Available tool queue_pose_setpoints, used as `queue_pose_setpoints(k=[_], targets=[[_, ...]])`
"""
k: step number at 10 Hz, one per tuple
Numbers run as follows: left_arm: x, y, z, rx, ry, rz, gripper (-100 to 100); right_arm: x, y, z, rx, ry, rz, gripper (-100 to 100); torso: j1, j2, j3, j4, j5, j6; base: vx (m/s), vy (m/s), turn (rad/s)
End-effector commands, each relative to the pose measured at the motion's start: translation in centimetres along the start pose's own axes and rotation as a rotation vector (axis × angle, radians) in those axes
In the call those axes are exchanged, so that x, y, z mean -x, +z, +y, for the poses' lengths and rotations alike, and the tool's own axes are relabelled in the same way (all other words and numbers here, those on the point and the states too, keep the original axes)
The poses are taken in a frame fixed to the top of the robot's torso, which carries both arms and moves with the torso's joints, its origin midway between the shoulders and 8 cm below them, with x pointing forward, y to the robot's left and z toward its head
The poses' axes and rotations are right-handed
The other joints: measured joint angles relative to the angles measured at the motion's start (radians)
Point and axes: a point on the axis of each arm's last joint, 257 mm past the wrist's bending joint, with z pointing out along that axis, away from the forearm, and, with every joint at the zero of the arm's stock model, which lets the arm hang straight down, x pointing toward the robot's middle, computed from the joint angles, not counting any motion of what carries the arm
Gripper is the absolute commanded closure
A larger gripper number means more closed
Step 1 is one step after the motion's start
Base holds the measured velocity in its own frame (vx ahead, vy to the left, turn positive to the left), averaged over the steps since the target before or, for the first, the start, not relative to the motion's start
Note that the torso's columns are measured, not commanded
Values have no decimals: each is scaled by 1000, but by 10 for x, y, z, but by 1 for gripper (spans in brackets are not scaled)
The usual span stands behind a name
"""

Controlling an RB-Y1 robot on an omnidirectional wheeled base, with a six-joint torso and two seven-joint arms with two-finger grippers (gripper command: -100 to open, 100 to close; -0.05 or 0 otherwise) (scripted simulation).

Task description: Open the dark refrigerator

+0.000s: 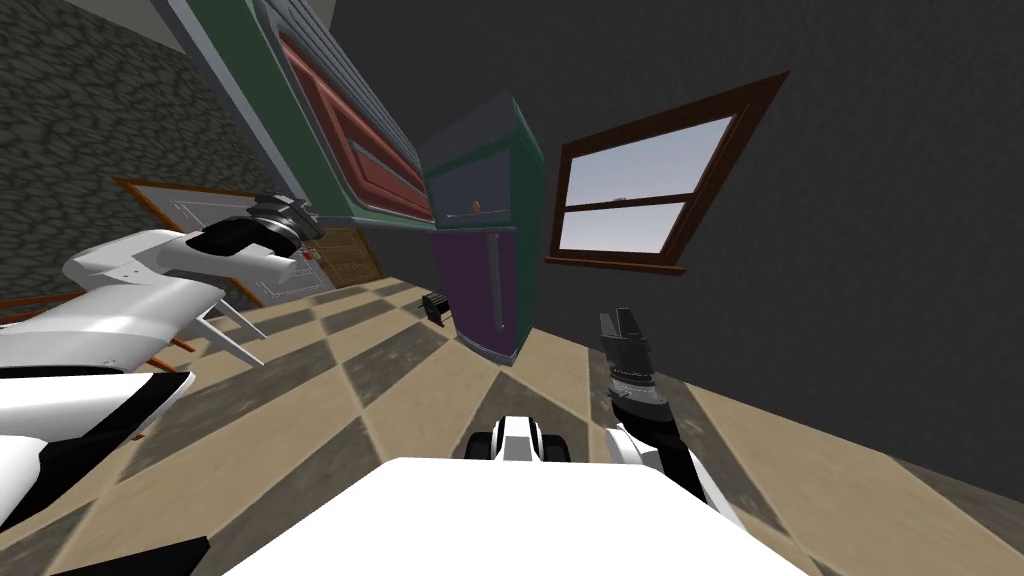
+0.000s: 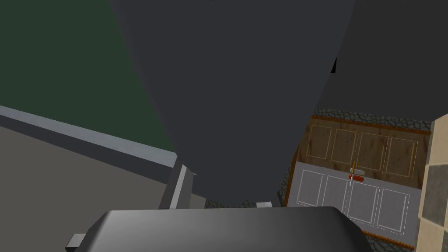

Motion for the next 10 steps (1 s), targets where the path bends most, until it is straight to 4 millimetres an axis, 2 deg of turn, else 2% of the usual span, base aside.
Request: queue_pose_setpoints(k=[1,2,3,4,5,7,8,10], targets=[[-12,0,-5,-10,-9,29,100,0,0,0,0,0,0,0,-7,0,3,-2,3,-5,-35,198,-23],[-22,0,-6,-13,-23,53,100,0,0,0,0,0,0,0,0,0,3,-2,2,-3,-83,309,-94],[-22,0,-6,-13,-23,53,100,0,0,0,0,0,0,0,4,1,1,-2,0,2,-103,302,-76],[-33,0,-8,-16,-38,76,100,0,0,0,0,0,0,0,1,2,2,-2,1,-1,-53,314,-70],[-33,0,-8,-16,-38,76,100,0,0,0,0,0,0,0,-1,-1,1,-2,-1,0,8,284,-40],[-53,-1,-11,-19,-67,124,100,0,0,0,0,0,0,0,-3,-6,-3,-4,-3,2,-30,359,-61],[-53,-1,-11,-19,-67,124,100,0,0,0,0,0,0,0,-1,-5,-3,-5,-2,5,-66,276,-107],[-74,-4,-13,-19,-98,171,100,0,0,0,0,0,0,0,-9,-8,-4,-5,-4,4,-54,315,-71]])
